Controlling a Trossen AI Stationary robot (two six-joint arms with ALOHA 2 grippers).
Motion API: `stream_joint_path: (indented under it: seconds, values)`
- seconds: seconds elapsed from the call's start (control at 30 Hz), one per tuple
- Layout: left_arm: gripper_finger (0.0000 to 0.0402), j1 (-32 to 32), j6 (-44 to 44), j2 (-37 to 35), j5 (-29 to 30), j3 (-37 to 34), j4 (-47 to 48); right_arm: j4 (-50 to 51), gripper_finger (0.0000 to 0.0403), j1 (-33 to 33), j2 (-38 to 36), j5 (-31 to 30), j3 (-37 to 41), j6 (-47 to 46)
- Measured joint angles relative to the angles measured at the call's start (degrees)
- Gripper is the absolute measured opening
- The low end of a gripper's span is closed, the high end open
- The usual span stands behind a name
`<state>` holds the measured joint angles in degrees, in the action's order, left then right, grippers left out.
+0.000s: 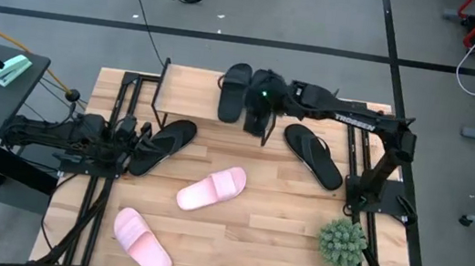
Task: Pick and place slides into the shelf
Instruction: Put the pink slipper on the shelf
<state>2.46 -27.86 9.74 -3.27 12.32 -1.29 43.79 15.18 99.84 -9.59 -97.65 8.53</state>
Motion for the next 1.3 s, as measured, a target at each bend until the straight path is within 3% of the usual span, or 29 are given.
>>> stream_joint_path:
  seconds: [0.1, 0.27, 0.53, 0.7, 0.83, 0.97, 1.3]
  values:
    - [0.0016, 0.00, 0.02, 0.02, 0.00, 0.00, 2.43, 1.87, 0.0062, -4.86, -0.14, 9.10, 0.65, -2.89]
    - [0.0024, 0.76, 4.37, 0.08, -0.02, -0.02, 5.12, -2.64, 0.0050, -15.74, 0.76, 9.54, 6.05, -4.56]
    - [0.0014, 3.82, 6.08, 2.21, -0.11, -0.05, 4.40, -33.38, 0.0040, -27.46, 0.78, 9.38, 23.21, -14.67]
    - [0.0010, 3.78, 6.10, 3.08, 0.02, -0.04, 1.87, -43.55, 0.0058, -29.01, 1.16, 11.38, 28.38, -12.28]
    - [0.0016, 3.78, 7.25, 3.33, 0.00, -0.04, -1.78, -43.77, 0.0087, -28.32, 3.34, 7.98, 29.39, -11.43]
    - [0.0022, 3.78, 9.15, 3.81, 0.04, 0.04, -6.51, -50.82, 0.0122, -26.19, 5.38, 7.71, 28.85, -9.57]
    - [0.0011, 3.73, 9.70, 5.35, 0.03, -0.01, -9.20, -51.84, 0.0173, -24.44, 12.69, 8.23, 26.78, -11.10]
